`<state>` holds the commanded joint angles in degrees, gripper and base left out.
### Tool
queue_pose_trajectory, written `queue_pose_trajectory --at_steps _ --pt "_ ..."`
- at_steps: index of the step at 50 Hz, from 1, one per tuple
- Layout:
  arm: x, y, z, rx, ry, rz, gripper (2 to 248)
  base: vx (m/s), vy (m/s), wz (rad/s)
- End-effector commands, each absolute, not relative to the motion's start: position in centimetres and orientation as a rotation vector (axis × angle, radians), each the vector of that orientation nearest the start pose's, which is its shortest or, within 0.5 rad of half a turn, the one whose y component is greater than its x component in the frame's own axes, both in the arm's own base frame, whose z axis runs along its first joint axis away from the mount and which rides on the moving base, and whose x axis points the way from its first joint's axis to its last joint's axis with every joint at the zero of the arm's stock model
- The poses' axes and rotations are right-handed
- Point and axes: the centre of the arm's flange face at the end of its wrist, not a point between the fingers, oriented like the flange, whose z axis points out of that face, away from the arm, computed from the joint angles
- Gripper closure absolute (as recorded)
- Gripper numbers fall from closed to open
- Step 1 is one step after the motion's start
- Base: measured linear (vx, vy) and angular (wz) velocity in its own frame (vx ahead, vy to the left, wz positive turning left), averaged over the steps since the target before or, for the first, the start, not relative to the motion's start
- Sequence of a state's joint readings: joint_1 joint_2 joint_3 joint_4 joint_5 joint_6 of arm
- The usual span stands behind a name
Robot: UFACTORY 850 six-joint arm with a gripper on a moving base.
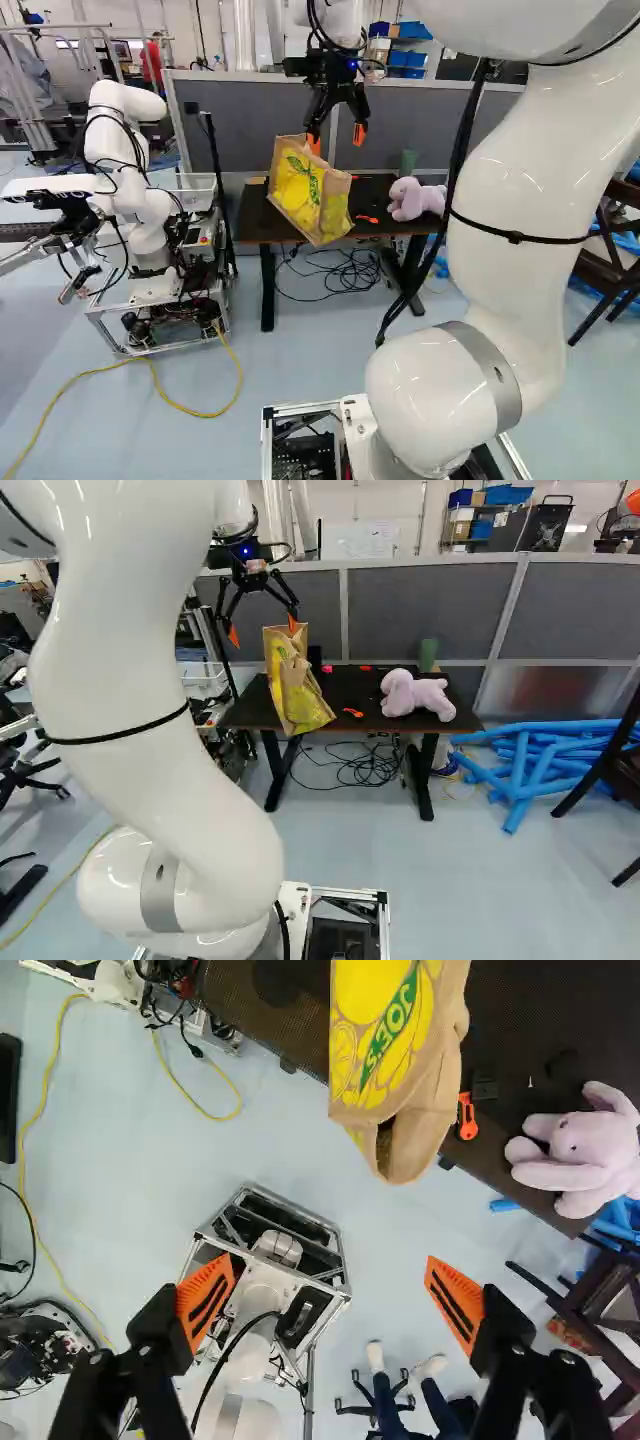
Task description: Pick up the bag on the ground and place it on the table
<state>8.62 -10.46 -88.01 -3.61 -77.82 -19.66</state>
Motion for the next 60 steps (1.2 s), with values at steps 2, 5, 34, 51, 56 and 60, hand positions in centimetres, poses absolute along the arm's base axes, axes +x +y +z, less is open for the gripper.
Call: queue_pose_trajectory --at_steps 2,5,34,51,56,60 --pt "51.37 7.23 71.23 -3.1 -0.803 0.017 3 -0.132 -0.033 0.02" --pt "51.37 7.23 71.23 -3.1 -0.803 0.017 3 -0.124 -0.033 0.026" --pt "51.37 7.23 71.23 -3.1 -0.803 0.017 3 -0.125 -0.038 0.016" --pt "51.37 7.23 71.23 -3.1 -0.803 0.017 3 -0.102 -0.023 0.02" --pt "51.37 7.23 71.23 -3.1 -0.803 0.017 3 0.0 0.0 0.0" --pt "51.37 7.23 71.23 -3.1 -0.803 0.017 3 0.017 0.002 0.002"
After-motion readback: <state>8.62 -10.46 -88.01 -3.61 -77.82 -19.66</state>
